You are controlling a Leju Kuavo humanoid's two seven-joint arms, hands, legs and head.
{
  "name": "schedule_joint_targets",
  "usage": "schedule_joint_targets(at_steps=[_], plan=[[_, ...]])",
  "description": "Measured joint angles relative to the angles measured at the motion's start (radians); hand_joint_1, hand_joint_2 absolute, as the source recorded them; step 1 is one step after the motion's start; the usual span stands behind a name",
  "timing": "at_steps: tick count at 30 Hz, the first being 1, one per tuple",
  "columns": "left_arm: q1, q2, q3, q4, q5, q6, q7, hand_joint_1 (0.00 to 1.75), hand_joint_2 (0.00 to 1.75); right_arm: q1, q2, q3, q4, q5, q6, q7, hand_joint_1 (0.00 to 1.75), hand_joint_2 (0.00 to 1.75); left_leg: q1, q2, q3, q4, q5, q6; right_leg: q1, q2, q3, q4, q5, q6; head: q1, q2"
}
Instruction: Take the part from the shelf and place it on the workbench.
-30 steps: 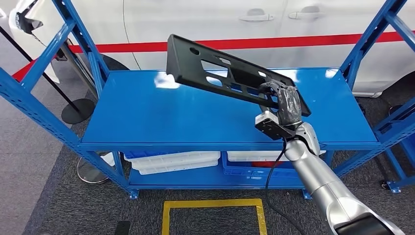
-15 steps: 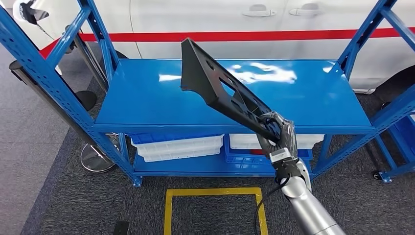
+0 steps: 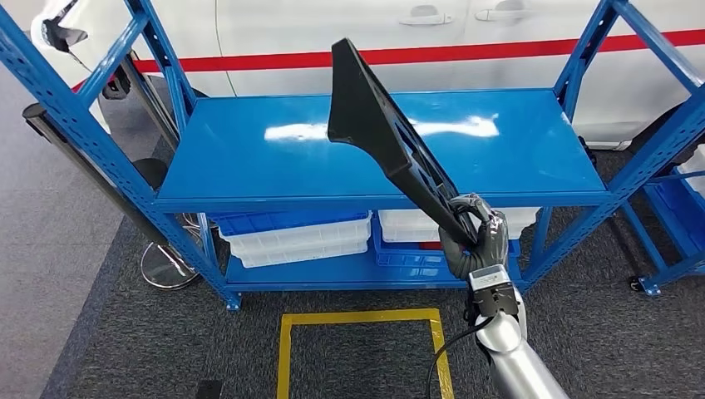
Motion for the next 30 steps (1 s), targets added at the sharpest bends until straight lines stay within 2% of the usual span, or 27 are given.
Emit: schedule_joint_targets(at_steps=[2,3,5,7,8,9,10,11,13,14,15,16,17,18,19,20,21,23,24,25,26,28,29,30], plan=[[0.000,0.000,0.000,0.000,-0.001,0.000,0.000,0.00,1.75,0.008,0.001,-0.003,-0.007,0.004,0.002,0.002,1.75,1.75,0.000,0.000,0.001,0.041,-0.006,0.000,0.002,0.000,-0.014,0.001,0.010,0.000,0.000,0.000],[0.000,0.000,-0.001,0.000,-0.002,0.000,0.001,0.00,1.75,0.015,0.001,-0.006,-0.013,0.009,0.003,0.005,1.75,1.75,0.000,0.000,0.010,0.056,0.002,0.001,0.003,0.000,-0.026,0.001,0.019,0.001,0.000,0.000],[-0.004,0.001,-0.004,0.000,-0.007,-0.001,0.002,0.00,1.75,0.035,0.006,-0.018,-0.040,0.032,0.006,0.013,1.75,1.75,-0.008,0.000,0.144,-0.086,0.029,0.020,0.006,-0.001,-0.060,0.002,0.055,0.010,0.000,0.000],[-0.009,0.001,-0.007,0.000,-0.012,-0.003,0.003,0.00,1.75,0.047,0.013,-0.027,-0.064,0.055,0.008,0.020,1.75,1.75,-0.020,-0.001,0.263,-0.253,0.047,0.040,0.003,-0.002,-0.077,-0.003,0.091,0.027,0.000,0.000],[-0.009,0.000,-0.007,0.000,-0.013,-0.004,0.003,0.00,1.75,0.049,0.015,-0.030,-0.069,0.061,0.008,0.023,1.75,1.75,-0.019,0.000,0.262,-0.263,0.058,0.044,0.000,-0.002,-0.077,-0.006,0.100,0.035,0.000,0.000],[-0.009,-0.002,-0.007,0.000,-0.014,-0.005,0.003,0.00,1.75,0.052,0.017,-0.032,-0.072,0.067,0.009,0.026,1.75,1.75,-0.017,0.002,0.256,-0.269,0.070,0.050,0.000,-0.001,-0.081,-0.002,0.092,0.040,0.000,0.000],[-0.009,-0.003,-0.008,0.000,-0.015,-0.006,0.004,0.00,1.75,0.056,0.018,-0.035,-0.077,0.076,0.009,0.030,1.75,1.75,-0.015,0.004,0.246,-0.274,0.086,0.056,-0.001,0.001,-0.090,0.018,0.063,0.045,0.000,0.000],[-0.009,-0.004,-0.008,0.000,-0.017,-0.007,0.005,0.00,1.75,0.059,0.019,-0.037,-0.082,0.087,0.009,0.035,1.75,1.75,-0.011,0.006,0.233,-0.278,0.102,0.061,-0.001,0.003,-0.104,0.057,0.015,0.048,0.000,0.000],[-0.008,-0.004,-0.009,0.000,-0.020,-0.010,0.008,0.00,1.75,0.068,0.020,-0.043,-0.092,0.114,0.008,0.045,1.75,1.75,-0.012,0.008,0.199,-0.277,0.130,0.064,-0.004,0.004,-0.134,0.183,-0.091,0.056,0.000,0.000],[-0.008,-0.004,-0.010,0.000,-0.021,-0.010,0.009,0.00,1.75,0.075,0.022,-0.045,-0.096,0.128,0.007,0.048,1.75,1.75,-0.012,0.009,0.181,-0.275,0.142,0.063,-0.006,0.004,-0.141,0.242,-0.115,0.060,0.000,0.000],[-0.007,-0.005,-0.012,0.000,-0.022,-0.011,0.009,0.00,1.75,0.082,0.023,-0.046,-0.099,0.141,0.006,0.050,1.75,1.75,-0.011,0.010,0.163,-0.271,0.154,0.061,-0.007,0.004,-0.138,0.279,-0.114,0.063,0.000,0.000],[-0.007,-0.005,-0.013,0.000,-0.023,-0.012,0.009,0.00,1.75,0.088,0.025,-0.047,-0.102,0.154,0.004,0.052,1.75,1.75,-0.010,0.010,0.144,-0.266,0.164,0.058,-0.009,0.004,-0.117,0.282,-0.092,0.066,0.000,0.000],[-0.006,-0.006,-0.015,0.000,-0.023,-0.014,0.009,0.00,1.75,0.092,0.026,-0.048,-0.104,0.166,0.001,0.054,1.75,1.75,-0.009,0.010,0.126,-0.259,0.172,0.054,-0.011,0.004,-0.079,0.248,-0.065,0.068,0.000,0.000],[-0.006,-0.006,-0.016,0.000,-0.023,-0.015,0.009,0.00,1.75,0.095,0.028,-0.050,-0.107,0.178,-0.003,0.055,1.75,1.75,-0.008,0.010,0.109,-0.249,0.179,0.050,-0.014,0.004,-0.026,0.184,-0.052,0.069,0.000,0.000],[-0.006,-0.006,-0.017,0.000,-0.023,-0.017,0.009,0.00,1.75,0.098,0.030,-0.053,-0.110,0.188,-0.007,0.056,1.75,1.75,-0.008,0.010,0.095,-0.239,0.185,0.045,-0.013,0.005,0.028,0.109,-0.057,0.066,0.000,0.000],[-0.006,-0.006,-0.018,0.000,-0.023,-0.018,0.009,0.00,1.75,0.101,0.032,-0.056,-0.113,0.194,-0.010,0.057,1.75,1.75,-0.009,0.010,0.086,-0.232,0.190,0.039,-0.011,0.006,0.066,0.051,-0.069,0.061,-0.001,0.000],[-0.006,-0.006,-0.020,0.000,-0.023,-0.019,0.009,0.00,1.75,0.104,0.034,-0.060,-0.117,0.198,-0.013,0.057,1.75,1.75,-0.010,0.009,0.080,-0.228,0.197,0.033,-0.008,0.008,0.087,0.015,-0.083,0.053,-0.001,0.000],[-0.004,-0.006,-0.023,0.000,-0.025,-0.021,0.010,0.00,1.75,0.112,0.035,-0.068,-0.121,0.203,-0.017,0.058,1.75,1.75,-0.009,0.008,0.076,-0.229,0.211,0.020,-0.003,0.009,0.085,0.003,-0.077,0.034,-0.002,0.000],[-0.003,-0.006,-0.023,0.000,-0.026,-0.021,0.011,0.00,1.75,0.115,0.036,-0.071,-0.122,0.206,-0.018,0.059,1.75,1.75,-0.007,0.007,0.070,-0.225,0.207,0.014,-0.004,0.007,0.078,0.001,-0.068,0.025,-0.002,0.000],[-0.001,-0.006,-0.024,0.000,-0.027,-0.022,0.012,0.00,1.75,0.117,0.037,-0.074,-0.123,0.210,-0.019,0.060,1.75,1.75,-0.004,0.006,0.061,-0.209,0.186,0.009,-0.005,0.005,0.068,-0.001,-0.056,0.015,-0.002,0.000],[0.000,-0.006,-0.024,0.000,-0.029,-0.023,0.013,0.00,1.75,0.119,0.039,-0.077,-0.123,0.214,-0.020,0.060,1.75,1.75,-0.002,0.006,0.047,-0.175,0.147,0.004,-0.007,0.003,0.056,-0.003,-0.044,0.007,-0.002,0.000],[0.000,-0.006,-0.026,0.000,-0.030,-0.025,0.017,0.00,1.75,0.125,0.043,-0.080,-0.124,0.222,-0.021,0.060,1.75,1.75,0.000,0.006,0.012,-0.053,0.047,-0.004,-0.005,0.003,0.025,-0.001,-0.020,0.000,-0.002,0.000],[0.000,-0.006,-0.027,0.000,-0.030,-0.026,0.018,0.00,1.75,0.129,0.044,-0.082,-0.125,0.227,-0.022,0.061,1.75,1.75,0.001,0.006,0.001,0.010,0.015,-0.006,-0.004,0.003,0.009,-0.001,-0.008,0.000,-0.002,0.000],[0.000,-0.006,-0.027,0.000,-0.030,-0.026,0.019,0.00,1.75,0.133,0.045,-0.084,-0.125,0.231,-0.023,0.061,1.75,1.75,0.001,0.006,0.002,0.053,0.007,-0.006,-0.002,0.002,-0.007,0.000,0.003,0.001,-0.002,0.000]])
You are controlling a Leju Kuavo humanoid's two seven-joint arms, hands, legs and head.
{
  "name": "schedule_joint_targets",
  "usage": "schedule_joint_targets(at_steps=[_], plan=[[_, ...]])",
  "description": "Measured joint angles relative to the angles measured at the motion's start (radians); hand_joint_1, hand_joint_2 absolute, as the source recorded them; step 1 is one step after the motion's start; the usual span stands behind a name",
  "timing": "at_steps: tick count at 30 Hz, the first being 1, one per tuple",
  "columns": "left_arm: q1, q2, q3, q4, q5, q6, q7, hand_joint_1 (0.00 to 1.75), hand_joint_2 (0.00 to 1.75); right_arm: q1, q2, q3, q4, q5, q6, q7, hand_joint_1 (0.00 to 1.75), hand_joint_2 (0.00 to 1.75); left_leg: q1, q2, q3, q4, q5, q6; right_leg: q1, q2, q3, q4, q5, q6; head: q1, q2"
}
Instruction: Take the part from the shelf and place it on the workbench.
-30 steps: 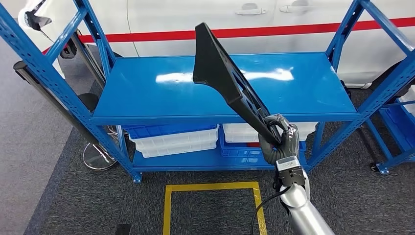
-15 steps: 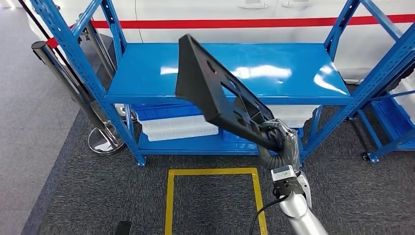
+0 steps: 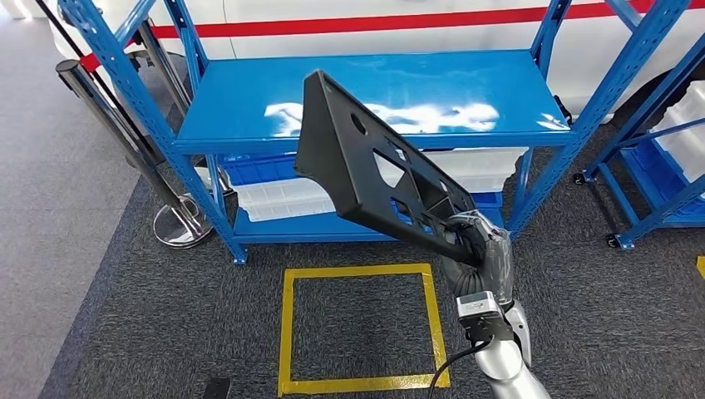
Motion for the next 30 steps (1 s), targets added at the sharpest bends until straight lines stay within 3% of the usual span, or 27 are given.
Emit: schedule_joint_targets(at_steps=[1,3,5,6,7,9,10,11,12,14,15,16,17,18,20,21,22,24,26,29,30], plan=[[0.000,0.000,-0.001,0.000,0.000,0.000,0.000,0.00,1.75,0.003,0.000,-0.002,0.000,0.003,-0.001,0.000,1.75,1.75,0.000,0.000,0.017,0.009,0.013,0.001,0.001,0.000,-0.015,0.001,0.011,0.001,0.000,0.000],[-0.001,0.000,-0.002,0.000,0.000,0.000,0.001,0.00,1.75,0.007,0.003,-0.008,0.000,0.005,-0.003,0.001,1.75,1.75,-0.002,-0.001,0.106,-0.081,0.061,0.012,0.003,0.000,-0.039,0.003,0.031,0.005,0.000,0.000],[-0.004,0.001,-0.002,0.000,0.000,0.001,0.000,0.00,1.75,0.008,0.006,-0.014,0.000,0.002,-0.007,0.000,1.75,1.75,-0.008,-0.001,0.217,-0.232,0.061,0.025,0.005,-0.001,-0.053,0.003,0.049,0.013,0.000,0.000],[-0.005,0.002,-0.003,0.000,0.000,0.002,0.000,0.00,1.75,0.008,0.008,-0.018,0.000,0.001,-0.009,0.000,1.75,1.75,-0.012,-0.002,0.248,-0.284,0.052,0.031,0.004,-0.002,-0.055,0.002,0.058,0.019,0.000,0.000],[-0.005,0.002,-0.003,0.000,-0.001,0.003,0.000,0.00,1.75,0.009,0.010,-0.021,0.000,-0.001,-0.011,-0.001,1.75,1.75,-0.015,-0.002,0.261,-0.310,0.045,0.035,0.003,-0.003,-0.056,-0.001,0.067,0.026,0.000,0.000],[-0.004,0.002,-0.004,0.000,-0.004,0.006,-0.001,0.00,1.75,0.011,0.011,-0.027,0.000,-0.002,-0.014,-0.002,1.75,1.75,-0.016,0.001,0.252,-0.323,0.064,0.044,0.000,-0.003,-0.058,-0.007,0.080,0.039,0.000,0.000],[-0.004,0.002,-0.004,0.000,-0.005,0.007,0.000,0.00,1.75,0.012,0.012,-0.032,0.000,-0.002,-0.015,-0.003,1.75,1.75,-0.013,0.003,0.245,-0.328,0.077,0.051,0.000,-0.001,-0.065,0.000,0.067,0.044,0.000,0.000],[-0.004,0.001,-0.005,0.000,-0.006,0.008,0.000,0.00,1.75,0.013,0.012,-0.036,0.000,-0.002,-0.016,-0.003,1.75,1.75,-0.011,0.005,0.236,-0.333,0.092,0.058,0.000,0.000,-0.076,0.026,0.034,0.048,0.000,0.000],[-0.004,0.001,-0.005,0.000,-0.006,0.008,-0.001,0.00,1.75,0.015,0.012,-0.041,0.000,-0.002,-0.018,-0.004,1.75,1.75,-0.009,0.007,0.224,-0.336,0.106,0.062,-0.001,0.001,-0.092,0.075,-0.017,0.051,0.000,0.000],[-0.004,0.001,-0.005,0.000,-0.007,0.009,-0.001,0.00,1.75,0.020,0.012,-0.047,0.000,-0.001,-0.022,-0.004,1.75,1.75,-0.010,0.007,0.192,-0.334,0.129,0.066,-0.001,0.002,-0.125,0.208,-0.112,0.056,0.000,0.000],[-0.004,0.001,-0.005,0.000,-0.007,0.009,-0.001,0.00,1.75,0.023,0.012,-0.051,0.000,-0.002,-0.024,-0.005,1.75,1.75,-0.011,0.007,0.176,-0.331,0.139,0.065,-0.002,0.002,-0.130,0.261,-0.126,0.058,0.000,0.000],[-0.003,0.001,-0.005,0.000,-0.007,0.009,-0.001,0.00,1.75,0.026,0.012,-0.056,0.000,-0.002,-0.027,-0.005,1.75,1.75,-0.011,0.008,0.160,-0.327,0.148,0.063,-0.002,0.002,-0.121,0.282,-0.116,0.059,0.000,0.000],[-0.003,0.001,-0.005,0.000,-0.007,0.009,-0.001,0.00,1.75,0.028,0.012,-0.061,0.000,-0.003,-0.030,-0.006,1.75,1.75,-0.010,0.008,0.143,-0.321,0.157,0.061,-0.003,0.001,-0.094,0.268,-0.089,0.060,0.000,0.000],[-0.003,0.000,-0.005,0.000,-0.007,0.009,-0.001,0.00,1.75,0.030,0.012,-0.066,-0.001,-0.004,-0.033,-0.007,1.75,1.75,-0.010,0.007,0.128,-0.314,0.163,0.058,-0.004,0.001,-0.049,0.218,-0.061,0.059,0.000,0.000],[-0.003,-0.001,-0.005,0.000,-0.007,0.009,-0.001,0.00,1.75,0.031,0.012,-0.074,-0.005,-0.005,-0.036,-0.009,1.75,1.75,-0.012,0.006,0.104,-0.300,0.173,0.048,-0.002,0.002,0.055,0.076,-0.059,0.051,-0.001,0.000],[-0.003,-0.002,-0.005,0.000,-0.007,0.009,-0.001,0.00,1.75,0.032,0.012,-0.077,-0.009,-0.007,-0.038,-0.010,1.75,1.75,-0.013,0.006,0.098,-0.296,0.179,0.043,0.000,0.003,0.087,0.024,-0.070,0.044,-0.001,0.000],[-0.003,-0.002,-0.006,0.000,-0.008,0.009,-0.002,0.00,1.75,0.033,0.012,-0.082,-0.012,-0.011,-0.041,-0.011,1.75,1.75,-0.013,0.007,0.095,-0.294,0.186,0.037,0.003,0.005,0.101,-0.003,-0.082,0.036,-0.001,0.000],[-0.002,-0.003,-0.006,0.000,-0.010,0.011,-0.002,0.00,1.75,0.041,0.013,-0.094,-0.016,-0.020,-0.053,-0.014,1.75,1.75,-0.011,0.008,0.092,-0.292,0.197,0.026,0.003,0.008,0.094,-0.010,-0.072,0.020,-0.002,0.000],[-0.001,-0.003,-0.007,0.000,-0.011,0.012,-0.002,0.00,1.75,0.050,0.013,-0.110,-0.021,-0.023,-0.069,-0.018,1.75,1.75,-0.008,0.006,0.075,-0.259,0.159,0.015,0.001,0.010,0.081,-0.011,-0.056,0.004,-0.002,0.000],[0.000,-0.003,-0.009,0.000,-0.012,0.010,0.000,0.00,1.75,0.065,0.014,-0.133,-0.029,-0.015,-0.090,-0.021,1.75,1.75,-0.005,0.005,0.018,-0.080,0.029,0.007,0.003,0.023,0.048,-0.011,-0.028,-0.007,-0.002,0.000],[0.000,-0.003,-0.009,0.000,-0.012,0.009,0.001,0.00,1.75,0.072,0.014,-0.140,-0.030,-0.006,-0.100,-0.022,1.75,1.75,-0.005,0.005,0.008,-0.027,0.008,0.007,0.004,0.030,0.036,-0.010,-0.019,-0.007,-0.002,0.000]])
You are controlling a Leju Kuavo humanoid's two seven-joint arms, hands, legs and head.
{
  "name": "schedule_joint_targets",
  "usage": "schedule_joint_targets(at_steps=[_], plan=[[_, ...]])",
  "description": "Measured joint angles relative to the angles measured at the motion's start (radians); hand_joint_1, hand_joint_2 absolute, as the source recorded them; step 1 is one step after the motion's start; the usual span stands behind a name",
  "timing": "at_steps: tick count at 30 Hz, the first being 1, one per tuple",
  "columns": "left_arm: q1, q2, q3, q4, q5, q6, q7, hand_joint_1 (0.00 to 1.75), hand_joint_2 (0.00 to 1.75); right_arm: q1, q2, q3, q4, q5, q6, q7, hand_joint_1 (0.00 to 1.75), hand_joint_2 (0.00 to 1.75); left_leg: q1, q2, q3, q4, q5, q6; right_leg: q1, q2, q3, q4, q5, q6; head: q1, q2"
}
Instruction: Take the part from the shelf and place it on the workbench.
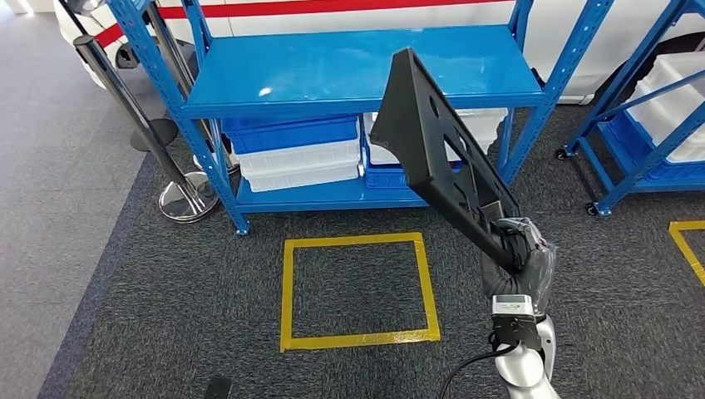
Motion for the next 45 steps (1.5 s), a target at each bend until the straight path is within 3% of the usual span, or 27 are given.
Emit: schedule_joint_targets(at_steps=[2,3,5,7,8,9,11,13,15,16,17,18,20,22,24,25,27,29,31,33,36,38,39,40,42,44,45], plan=[[0.000,0.000,-0.001,0.000,0.002,-0.002,0.003,0.00,1.75,0.015,0.000,-0.017,-0.003,0.023,-0.021,0.003,1.75,1.75,-0.002,-0.004,0.030,0.004,0.017,0.008,0.004,0.018,-0.022,0.002,0.015,0.001,0.000,0.000],[0.000,-0.001,-0.001,0.000,0.003,-0.003,0.005,0.00,1.75,0.021,0.000,-0.025,-0.007,0.032,-0.029,0.006,1.75,1.75,-0.003,-0.014,0.073,-0.051,0.043,0.017,0.007,0.029,-0.031,0.003,0.022,0.002,0.000,0.000],[-0.001,-0.001,-0.001,0.000,0.008,-0.004,0.010,0.00,1.75,0.026,0.000,-0.039,-0.016,0.043,-0.039,0.014,1.75,1.75,-0.006,-0.060,0.168,-0.197,0.071,0.041,0.008,0.049,-0.042,0.003,0.034,0.007,0.000,0.000],[-0.001,-0.001,-0.001,0.000,0.012,-0.004,0.012,0.00,1.75,0.029,0.001,-0.051,-0.024,0.052,-0.045,0.021,1.75,1.75,-0.009,-0.091,0.215,-0.277,0.069,0.051,0.000,0.067,-0.050,0.003,0.046,0.017,0.000,0.000],[-0.001,-0.002,-0.001,0.000,0.012,-0.005,0.012,0.00,1.75,0.032,0.002,-0.056,-0.027,0.057,-0.047,0.023,1.75,1.75,-0.011,-0.085,0.220,-0.286,0.071,0.049,-0.002,0.078,-0.053,0.001,0.052,0.025,0.001,0.000],[-0.002,-0.005,-0.001,0.000,0.012,-0.005,0.013,0.00,1.75,0.038,0.002,-0.062,-0.032,0.063,-0.047,0.025,1.75,1.75,-0.010,-0.075,0.221,-0.294,0.077,0.048,-0.003,0.088,-0.055,-0.001,0.058,0.031,0.001,0.000],[-0.004,-0.009,-0.001,0.000,0.012,-0.006,0.014,0.00,1.75,0.047,0.003,-0.077,-0.042,0.077,-0.049,0.027,1.75,1.75,-0.004,-0.047,0.225,-0.316,0.095,0.052,0.001,0.063,-0.071,0.018,0.043,0.040,0.001,0.000],[-0.004,-0.011,0.000,0.000,0.012,-0.005,0.016,0.00,1.75,0.050,0.005,-0.090,-0.049,0.090,-0.050,0.028,1.75,1.75,-0.001,-0.017,0.223,-0.329,0.107,0.055,0.001,0.009,-0.117,0.112,-0.018,0.049,0.001,0.000],[-0.003,-0.011,0.000,0.000,0.012,-0.005,0.016,0.00,1.75,0.053,0.009,-0.100,-0.051,0.105,-0.050,0.032,1.75,1.75,-0.001,0.014,0.216,-0.325,0.109,0.055,-0.008,-0.015,-0.172,0.240,-0.073,0.062,0.001,0.000],[-0.002,-0.011,0.000,0.000,0.012,-0.005,0.016,0.00,1.75,0.056,0.010,-0.105,-0.051,0.113,-0.050,0.035,1.75,1.75,0.000,0.029,0.212,-0.321,0.108,0.054,-0.013,-0.020,-0.182,0.271,-0.078,0.068,0.001,0.000],[-0.003,-0.011,0.000,0.000,0.012,-0.005,0.016,0.00,1.75,0.058,0.010,-0.111,-0.052,0.123,-0.050,0.037,1.75,1.75,0.001,0.044,0.209,-0.316,0.106,0.051,-0.017,-0.026,-0.172,0.262,-0.065,0.074,0.001,0.000],[-0.003,-0.012,0.000,0.000,0.012,-0.006,0.017,0.00,1.75,0.059,0.012,-0.118,-0.054,0.132,-0.050,0.039,1.75,1.75,0.003,0.057,0.207,-0.310,0.103,0.046,-0.021,-0.035,-0.142,0.213,-0.038,0.079,0.001,0.000],[-0.004,-0.012,0.000,0.000,0.012,-0.009,0.018,0.00,1.75,0.060,0.017,-0.133,-0.062,0.152,-0.050,0.041,1.75,1.75,0.002,0.079,0.202,-0.291,0.090,0.032,-0.023,-0.083,-0.068,0.082,0.005,0.079,0.001,0.000],[-0.006,-0.011,-0.001,0.000,0.012,-0.012,0.020,0.00,1.75,0.064,0.025,-0.149,-0.074,0.172,-0.050,0.043,1.75,1.75,-0.004,0.095,0.199,-0.276,0.079,0.019,-0.017,-0.109,-0.040,0.025,0.014,0.061,0.001,0.000],[-0.005,-0.011,-0.001,0.000,0.010,-0.015,0.021,0.00,1.75,0.070,0.030,-0.166,-0.085,0.195,-0.050,0.047,1.75,1.75,-0.005,0.111,0.200,-0.273,0.075,0.008,-0.014,-0.086,-0.047,0.028,0.014,0.039,0.000,0.000],[-0.005,-0.011,-0.001,0.000,0.009,-0.017,0.022,0.00,1.75,0.073,0.033,-0.174,-0.090,0.208,-0.050,0.049,1.75,1.75,-0.002,0.103,0.200,-0.269,0.069,0.002,-0.014,-0.076,-0.049,0.027,0.017,0.032,0.000,0.000],[-0.004,-0.011,-0.002,0.000,0.007,-0.019,0.022,0.00,1.75,0.075,0.040,-0.186,-0.101,0.234,-0.050,0.055,1.75,1.75,0.005,0.056,0.180,-0.214,0.025,-0.007,-0.016,-0.053,-0.052,0.024,0.022,0.019,0.000,0.000],[0.000,-0.011,-0.002,0.000,0.004,-0.020,0.022,0.00,1.75,0.076,0.050,-0.191,-0.108,0.256,-0.050,0.061,1.75,1.75,0.008,0.010,0.124,-0.083,-0.047,-0.008,-0.015,-0.028,-0.057,0.023,0.026,0.010,0.000,0.000],[0.005,-0.011,-0.002,0.000,0.003,-0.021,0.022,0.00,1.75,0.080,0.057,-0.194,-0.109,0.268,-0.050,0.063,1.75,1.75,0.008,0.000,0.074,0.024,-0.080,-0.006,-0.011,0.002,-0.061,0.024,0.029,0.007,0.000,0.000],[0.007,-0.011,-0.002,0.000,0.003,-0.021,0.022,0.00,1.75,0.084,0.060,-0.197,-0.110,0.276,-0.050,0.066,1.75,1.75,0.007,-0.006,0.088,-0.013,-0.035,0.002,-0.009,0.033,-0.061,0.026,0.032,0.009,0.000,0.000],[0.007,-0.009,-0.003,0.000,0.003,-0.020,0.018,0.00,1.75,0.089,0.066,-0.202,-0.117,0.302,-0.050,0.072,1.75,1.75,0.007,-0.068,0.172,-0.210,0.058,0.020,-0.009,0.075,-0.064,0.027,0.038,0.019,0.000,0.000],[0.007,-0.007,-0.004,0.000,0.002,-0.018,0.016,0.00,1.75,0.096,0.071,-0.203,-0.123,0.315,-0.050,0.075,1.75,1.75,0.005,-0.091,0.187,-0.255,0.065,0.025,-0.014,0.098,-0.073,0.025,0.046,0.033,0.000,0.000],[0.006,-0.008,-0.004,0.000,0.002,-0.018,0.015,0.00,1.75,0.101,0.073,-0.204,-0.126,0.319,-0.050,0.076,1.75,1.75,0.003,-0.082,0.188,-0.261,0.068,0.027,-0.016,0.111,-0.076,0.023,0.051,0.041,0.000,0.000],[0.005,-0.008,-0.006,0.000,0.002,-0.018,0.015,0.00,1.75,0.107,0.073,-0.206,-0.129,0.321,-0.050,0.076,1.75,1.75,0.004,-0.069,0.190,-0.266,0.074,0.031,-0.018,0.113,-0.079,0.022,0.053,0.048,0.000,0.000],[0.005,-0.009,-0.009,-0.001,0.003,-0.018,0.014,0.00,1.75,0.112,0.074,-0.211,-0.134,0.324,-0.051,0.077,1.75,1.75,0.006,-0.043,0.193,-0.281,0.088,0.042,-0.013,0.068,-0.099,0.057,0.027,0.054,0.001,0.000],[0.007,-0.010,-0.011,0.000,0.003,-0.018,0.014,0.00,1.75,0.113,0.074,-0.214,-0.137,0.325,-0.051,0.077,1.75,1.75,0.004,-0.013,0.190,-0.286,0.094,0.050,-0.010,0.002,-0.149,0.170,-0.041,0.056,0.001,0.000],[0.008,-0.010,-0.011,0.000,0.003,-0.018,0.014,0.00,1.75,0.114,0.075,-0.214,-0.137,0.325,-0.051,0.077,1.75,1.75,0.001,0.003,0.188,-0.285,0.094,0.051,-0.011,-0.012,-0.176,0.234,-0.071,0.059,0.001,0.000]])
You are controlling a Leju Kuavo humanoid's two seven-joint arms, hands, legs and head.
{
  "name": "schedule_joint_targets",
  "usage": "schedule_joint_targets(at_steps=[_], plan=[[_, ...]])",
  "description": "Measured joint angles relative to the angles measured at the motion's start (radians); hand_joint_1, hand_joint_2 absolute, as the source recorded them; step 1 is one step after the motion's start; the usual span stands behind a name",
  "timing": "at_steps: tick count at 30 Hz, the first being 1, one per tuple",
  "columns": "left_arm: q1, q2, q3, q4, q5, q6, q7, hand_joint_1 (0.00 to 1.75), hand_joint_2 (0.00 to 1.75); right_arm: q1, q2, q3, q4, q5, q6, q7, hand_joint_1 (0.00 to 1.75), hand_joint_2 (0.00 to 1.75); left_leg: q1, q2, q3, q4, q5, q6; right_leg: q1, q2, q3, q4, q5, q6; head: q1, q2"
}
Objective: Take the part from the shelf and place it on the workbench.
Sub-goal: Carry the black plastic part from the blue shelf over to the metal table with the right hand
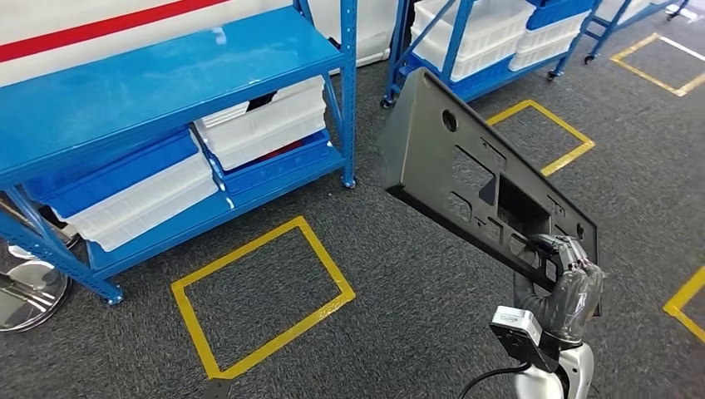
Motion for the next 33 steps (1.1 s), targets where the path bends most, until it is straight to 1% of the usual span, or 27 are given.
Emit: schedule_joint_targets(at_steps=[1,2,3,4,6,7,8,10,11,12,14,15,16,17,18,19,21,22,23,25,26,27,29,30,31,32,33], plan=[[0.001,0.000,0.000,0.000,0.000,0.000,0.000,0.00,1.75,0.002,0.000,0.000,0.000,0.000,0.000,0.000,1.75,1.75,-0.002,0.016,-0.002,0.001,0.000,0.000,-0.001,-0.007,-0.016,0.046,-0.017,0.002,0.000,0.000],[0.002,0.000,0.000,0.000,0.000,0.000,-0.001,0.00,1.75,0.004,0.000,0.000,0.000,0.000,0.000,0.001,1.75,1.75,-0.004,0.031,-0.004,0.002,-0.001,0.000,-0.002,-0.011,-0.014,0.055,-0.015,0.003,0.000,0.000],[0.002,0.000,0.000,0.000,0.000,-0.001,-0.001,0.00,1.75,0.006,0.000,-0.001,0.000,0.002,0.000,0.002,1.75,1.75,-0.005,0.045,-0.004,0.003,-0.001,0.000,-0.002,-0.016,0.010,0.023,0.003,0.003,0.000,0.000],[0.001,0.000,0.000,0.000,0.000,-0.002,-0.001,0.00,1.75,0.007,0.000,-0.001,0.000,0.005,0.000,0.003,1.75,1.75,-0.006,0.059,-0.004,0.004,-0.002,-0.002,-0.001,-0.028,0.051,-0.042,0.032,0.001,0.000,0.000],[0.000,0.000,-0.001,0.000,0.001,-0.004,-0.002,0.00,1.75,0.007,0.000,-0.003,-0.002,0.021,0.000,0.005,1.75,1.75,-0.010,0.082,-0.003,0.007,-0.006,-0.008,0.009,-0.076,0.129,-0.175,0.067,-0.012,0.000,0.000],[0.000,0.000,-0.001,0.000,0.003,-0.004,-0.002,0.00,1.75,0.006,0.001,-0.004,-0.003,0.031,0.000,0.006,1.75,1.75,-0.012,0.092,-0.003,0.009,-0.008,-0.013,0.014,-0.092,0.147,-0.211,0.072,-0.019,0.000,0.000],[0.000,0.000,-0.001,0.000,0.006,-0.005,-0.002,0.00,1.75,0.006,0.001,-0.006,-0.005,0.040,0.000,0.008,1.75,1.75,-0.014,0.101,-0.002,0.010,-0.010,-0.018,0.019,-0.099,0.151,-0.223,0.070,-0.026,0.000,0.000],[0.000,0.000,0.000,0.000,0.011,-0.006,-0.004,0.00,1.75,0.006,0.002,-0.008,-0.006,0.049,0.000,0.012,1.75,1.75,-0.014,0.115,0.001,0.009,-0.014,-0.028,0.018,-0.074,0.149,-0.227,0.076,-0.035,0.000,0.000],[0.000,0.000,0.000,0.000,0.015,-0.007,-0.007,0.00,1.75,0.005,0.002,-0.009,-0.006,0.052,0.000,0.016,1.75,1.75,-0.012,0.101,0.000,0.017,-0.023,-0.034,0.014,-0.063,0.149,-0.230,0.079,-0.040,0.000,0.000],[0.001,0.000,0.000,0.000,0.019,-0.007,-0.010,0.00,1.75,0.002,0.002,-0.010,-0.006,0.057,0.000,0.020,1.75,1.75,-0.010,0.075,-0.008,0.042,-0.044,-0.038,0.010,-0.051,0.149,-0.234,0.083,-0.046,0.000,0.000],[0.004,0.000,0.004,0.000,0.033,-0.006,-0.018,0.00,1.75,-0.006,0.007,-0.012,-0.005,0.073,0.000,0.028,1.75,1.75,-0.005,0.015,-0.052,0.153,-0.111,-0.045,0.007,-0.026,0.147,-0.237,0.089,-0.055,0.000,0.000],[0.005,0.001,0.007,0.000,0.040,-0.006,-0.020,0.00,1.75,-0.009,0.011,-0.015,-0.004,0.083,0.000,0.032,1.75,1.75,-0.003,0.002,-0.083,0.224,-0.144,-0.046,0.007,-0.012,0.145,-0.237,0.090,-0.057,0.000,0.000],[0.005,0.001,0.012,0.000,0.049,-0.005,-0.022,0.00,1.75,-0.010,0.016,-0.019,-0.003,0.092,0.000,0.034,1.75,1.75,-0.003,-0.002,-0.107,0.280,-0.163,-0.048,0.008,0.003,0.144,-0.236,0.091,-0.057,0.000,0.000],[0.005,0.002,0.017,0.000,0.058,-0.004,-0.023,0.00,1.75,-0.011,0.020,-0.024,-0.003,0.101,0.000,0.037,1.75,1.75,-0.002,-0.003,-0.119,0.305,-0.163,-0.048,0.008,0.018,0.143,-0.235,0.092,-0.057,0.000,0.000],[0.003,0.003,0.022,0.000,0.067,-0.003,-0.024,0.00,1.75,-0.012,0.023,-0.030,-0.003,0.108,0.000,0.039,1.75,1.75,-0.001,-0.005,-0.111,0.287,-0.141,-0.048,0.008,0.034,0.143,-0.234,0.093,-0.056,0.000,0.000],[0.001,0.005,0.027,0.000,0.077,-0.002,-0.026,0.00,1.75,-0.013,0.027,-0.036,-0.003,0.114,0.000,0.041,1.75,1.75,0.001,-0.013,-0.087,0.233,-0.104,-0.047,0.007,0.050,0.143,-0.231,0.093,-0.054,0.000,0.000],[-0.005,0.012,0.039,-0.001,0.094,0.000,-0.030,0.00,1.75,-0.016,0.034,-0.047,-0.003,0.122,0.000,0.041,1.75,1.75,0.007,-0.063,-0.028,0.095,-0.038,-0.042,0.007,0.078,0.139,-0.225,0.094,-0.048,0.000,0.000],[-0.008,0.015,0.045,-0.001,0.099,0.001,-0.031,0.00,1.75,-0.017,0.038,-0.053,-0.003,0.123,0.000,0.038,1.75,1.75,0.008,-0.084,-0.009,0.050,-0.024,-0.040,0.007,0.091,0.134,-0.222,0.096,-0.043,0.000,0.000],[-0.012,0.018,0.049,-0.002,0.102,0.002,-0.031,0.00,1.75,-0.017,0.041,-0.060,-0.003,0.122,0.000,0.034,1.75,1.75,0.008,-0.097,-0.002,0.029,-0.022,-0.038,0.006,0.103,0.127,-0.221,0.099,-0.035,0.000,0.000],[-0.018,0.022,0.054,-0.002,0.104,0.003,-0.029,0.00,1.75,-0.014,0.044,-0.077,-0.004,0.117,0.000,0.019,1.75,1.75,0.008,-0.080,0.001,0.019,-0.020,-0.030,0.003,0.125,0.117,-0.223,0.107,-0.019,0.000,0.000],[-0.021,0.024,0.056,-0.002,0.105,0.004,-0.029,0.00,1.75,-0.011,0.045,-0.087,-0.004,0.115,0.000,0.009,1.75,1.75,0.008,-0.068,0.001,0.013,-0.016,-0.023,0.003,0.117,0.113,-0.218,0.105,-0.014,0.000,0.000],[-0.024,0.024,0.057,-0.002,0.104,0.004,-0.028,0.00,1.75,-0.011,0.047,-0.097,-0.004,0.114,0.000,0.000,1.75,1.75,0.009,-0.055,0.003,0.008,-0.011,-0.016,0.004,0.094,0.104,-0.201,0.093,-0.011,0.000,0.000],[-0.025,0.025,0.059,-0.003,0.102,0.004,-0.026,0.00,1.75,-0.014,0.053,-0.117,-0.005,0.112,0.000,-0.015,1.75,1.75,0.007,-0.025,0.003,0.001,-0.005,-0.007,0.007,0.028,0.058,-0.104,0.036,-0.007,0.000,0.000],[-0.025,0.026,0.059,-0.003,0.101,0.004,-0.025,0.00,1.75,-0.016,0.056,-0.126,-0.005,0.111,0.000,-0.022,1.75,1.75,0.004,-0.010,0.002,0.001,-0.005,-0.005,0.007,0.007,0.026,-0.034,0.002,-0.005,0.000,0.000],[-0.024,0.026,0.060,-0.003,0.099,0.004,-0.022,0.00,1.75,-0.018,0.058,-0.136,-0.005,0.111,0.000,-0.029,1.75,1.75,0.002,0.005,0.001,0.001,-0.005,-0.004,0.005,-0.004,-0.001,0.027,-0.021,-0.003,0.000,0.000],[-0.024,0.026,0.060,-0.003,0.097,0.004,-0.019,0.00,1.75,-0.018,0.061,-0.147,-0.005,0.112,0.000,-0.036,1.75,1.75,0.001,0.021,0.000,0.002,-0.005,-0.005,0.005,-0.009,-0.013,0.058,-0.026,-0.001,0.000,0.000],[-0.025,0.026,0.060,-0.003,0.095,0.004,-0.017,0.00,1.75,-0.018,0.063,-0.158,-0.007,0.115,0.000,-0.042,1.75,1.75,0.001,0.035,0.000,0.002,-0.006,-0.005,0.004,-0.013,-0.006,0.051,-0.014,-0.001,0.000,0.000]])
